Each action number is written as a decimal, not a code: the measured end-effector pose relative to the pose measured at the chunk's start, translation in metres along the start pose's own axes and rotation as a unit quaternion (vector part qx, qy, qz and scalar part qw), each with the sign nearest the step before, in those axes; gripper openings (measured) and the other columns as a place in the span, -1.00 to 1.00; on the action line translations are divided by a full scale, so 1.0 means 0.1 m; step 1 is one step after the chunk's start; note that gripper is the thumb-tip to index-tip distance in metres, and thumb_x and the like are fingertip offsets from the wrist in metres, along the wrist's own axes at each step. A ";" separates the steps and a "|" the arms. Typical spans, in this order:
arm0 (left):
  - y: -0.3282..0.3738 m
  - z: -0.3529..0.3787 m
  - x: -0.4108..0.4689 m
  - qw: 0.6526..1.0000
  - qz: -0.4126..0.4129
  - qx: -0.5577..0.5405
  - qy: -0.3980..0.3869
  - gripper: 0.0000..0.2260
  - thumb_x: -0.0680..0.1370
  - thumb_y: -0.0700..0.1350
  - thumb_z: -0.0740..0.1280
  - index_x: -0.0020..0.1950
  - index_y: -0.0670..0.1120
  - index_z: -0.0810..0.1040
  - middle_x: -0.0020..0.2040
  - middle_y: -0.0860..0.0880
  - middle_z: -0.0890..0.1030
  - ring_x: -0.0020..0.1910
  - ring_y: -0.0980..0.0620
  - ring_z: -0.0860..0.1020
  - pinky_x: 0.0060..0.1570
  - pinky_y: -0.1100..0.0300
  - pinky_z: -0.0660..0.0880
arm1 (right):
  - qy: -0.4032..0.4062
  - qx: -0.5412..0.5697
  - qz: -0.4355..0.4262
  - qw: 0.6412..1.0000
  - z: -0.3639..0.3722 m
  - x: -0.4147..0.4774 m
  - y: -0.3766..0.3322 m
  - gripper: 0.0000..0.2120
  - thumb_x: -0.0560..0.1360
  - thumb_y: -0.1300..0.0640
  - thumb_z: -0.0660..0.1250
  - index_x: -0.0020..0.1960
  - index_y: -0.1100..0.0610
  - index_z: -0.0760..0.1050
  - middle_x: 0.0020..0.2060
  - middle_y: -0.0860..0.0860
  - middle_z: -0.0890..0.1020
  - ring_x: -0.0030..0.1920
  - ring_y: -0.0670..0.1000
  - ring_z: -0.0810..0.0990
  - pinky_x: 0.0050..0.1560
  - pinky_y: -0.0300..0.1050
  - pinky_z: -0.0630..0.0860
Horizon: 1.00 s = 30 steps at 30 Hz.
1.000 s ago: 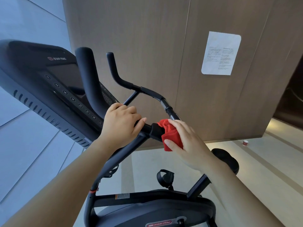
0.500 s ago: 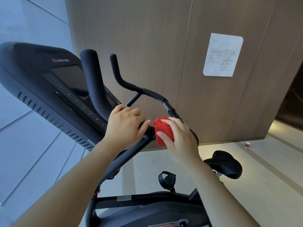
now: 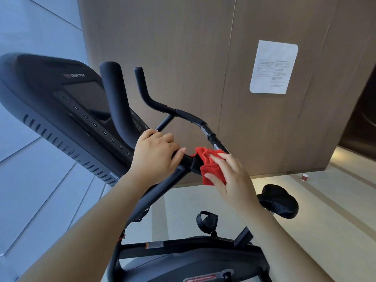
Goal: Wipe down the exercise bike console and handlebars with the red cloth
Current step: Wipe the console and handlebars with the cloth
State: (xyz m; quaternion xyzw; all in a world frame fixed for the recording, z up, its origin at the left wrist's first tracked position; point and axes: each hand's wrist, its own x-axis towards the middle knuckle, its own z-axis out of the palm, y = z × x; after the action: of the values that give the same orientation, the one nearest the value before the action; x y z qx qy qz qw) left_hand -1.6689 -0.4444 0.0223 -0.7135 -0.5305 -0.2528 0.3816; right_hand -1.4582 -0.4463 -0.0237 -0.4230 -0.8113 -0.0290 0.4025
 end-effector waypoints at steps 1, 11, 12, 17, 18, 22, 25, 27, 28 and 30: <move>0.00 -0.01 0.00 1.000 0.002 -0.003 -0.002 -0.55 0.60 0.09 -0.01 -0.22 0.04 0.64 -0.27 0.07 0.54 -0.30 -0.01 0.47 -0.02 0.13 0.25 | -0.008 0.004 0.003 1.000 -0.03 -0.03 0.07 -0.49 0.50 -0.17 0.14 0.33 0.11 0.39 0.23 0.02 0.47 0.22 0.05 0.42 0.18 -0.08 0.39; 0.00 -0.03 0.00 1.000 0.005 -0.005 -0.009 -0.54 0.60 0.10 -0.02 -0.20 0.05 0.64 -0.26 0.09 0.55 -0.29 0.00 0.48 -0.03 0.14 0.24 | 0.034 0.018 0.052 0.998 0.02 -0.01 0.01 -0.49 0.54 -0.19 0.07 0.32 0.11 0.40 0.29 0.00 0.47 0.30 0.04 0.40 0.26 -0.10 0.31; 0.00 -0.03 -0.01 1.000 0.006 -0.006 -0.013 -0.54 0.60 0.10 -0.02 -0.19 0.05 0.64 -0.25 0.09 0.55 -0.29 0.00 0.48 -0.03 0.14 0.24 | 0.020 0.021 0.055 0.998 -0.01 -0.04 0.06 -0.47 0.53 -0.21 0.05 0.34 0.09 0.38 0.32 -0.02 0.45 0.32 0.02 0.38 0.27 -0.10 0.32; 0.01 -0.03 0.00 1.000 0.002 -0.002 -0.017 -0.54 0.59 0.10 -0.02 -0.20 0.05 0.64 -0.25 0.08 0.56 -0.28 0.00 0.49 0.00 0.13 0.25 | 0.083 0.036 0.131 0.987 -0.01 -0.04 0.04 -0.44 0.48 -0.22 0.01 0.24 0.11 0.47 0.16 -0.01 0.56 0.14 0.04 0.51 0.00 -0.23 0.37; 0.01 -0.02 0.00 1.000 0.002 0.000 -0.019 -0.54 0.59 0.10 -0.02 -0.20 0.05 0.64 -0.25 0.08 0.56 -0.28 0.00 0.49 0.01 0.13 0.25 | 0.093 0.032 0.135 0.986 0.03 0.02 -0.04 -0.45 0.48 -0.21 0.01 0.20 0.13 0.50 0.12 0.01 0.58 0.11 0.06 0.53 -0.01 -0.23 0.35; 0.00 -0.01 0.00 1.000 0.003 0.000 -0.027 -0.54 0.59 0.11 -0.04 -0.18 0.06 0.64 -0.22 0.09 0.56 -0.25 0.01 0.50 0.01 0.13 0.25 | 0.077 0.013 0.086 0.993 0.07 0.10 -0.13 -0.48 0.50 -0.18 0.03 0.19 0.15 0.50 0.11 0.03 0.58 0.10 0.05 0.52 0.01 -0.23 0.32; 0.00 -0.03 -0.01 0.999 0.006 -0.001 -0.035 -0.53 0.59 0.12 -0.05 -0.17 0.06 0.64 -0.22 0.09 0.56 -0.26 0.02 0.49 0.00 0.12 0.26 | 0.027 0.035 0.048 0.998 -0.03 -0.03 0.08 -0.48 0.49 -0.21 0.08 0.29 0.08 0.43 0.19 -0.04 0.51 0.18 -0.02 0.45 0.11 -0.30 0.29; 0.00 -0.04 -0.01 0.999 0.005 -0.003 -0.040 -0.51 0.59 0.12 -0.07 -0.16 0.07 0.63 -0.22 0.09 0.56 -0.25 0.01 0.49 0.00 0.12 0.27 | 0.015 0.048 0.049 0.997 -0.07 -0.10 0.19 -0.47 0.47 -0.20 0.10 0.32 0.07 0.40 0.23 -0.05 0.48 0.22 -0.03 0.42 0.14 -0.33 0.26; 0.00 -0.04 -0.01 0.999 0.003 -0.001 -0.042 -0.51 0.59 0.12 -0.09 -0.16 0.07 0.63 -0.21 0.09 0.56 -0.24 0.01 0.49 0.00 0.13 0.27 | 0.022 0.053 0.052 0.997 -0.06 -0.11 0.19 -0.48 0.48 -0.18 0.12 0.32 0.08 0.40 0.23 -0.04 0.48 0.22 -0.02 0.42 0.15 -0.31 0.26; 0.00 -0.04 0.00 0.999 0.002 0.007 -0.042 -0.50 0.59 0.12 -0.09 -0.16 0.07 0.63 -0.21 0.10 0.56 -0.24 0.02 0.49 -0.02 0.14 0.25 | 0.052 0.059 0.051 0.996 -0.01 -0.07 0.13 -0.54 0.51 -0.13 0.16 0.26 0.14 0.45 0.18 0.01 0.51 0.20 0.05 0.45 0.16 -0.24 0.30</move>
State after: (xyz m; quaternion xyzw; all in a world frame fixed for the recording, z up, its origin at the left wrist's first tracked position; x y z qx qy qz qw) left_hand -1.6684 -0.4475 0.0247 -0.7220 -0.5464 -0.2178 0.3643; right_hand -1.4463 -0.4428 -0.0321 -0.4378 -0.7665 0.0172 0.4696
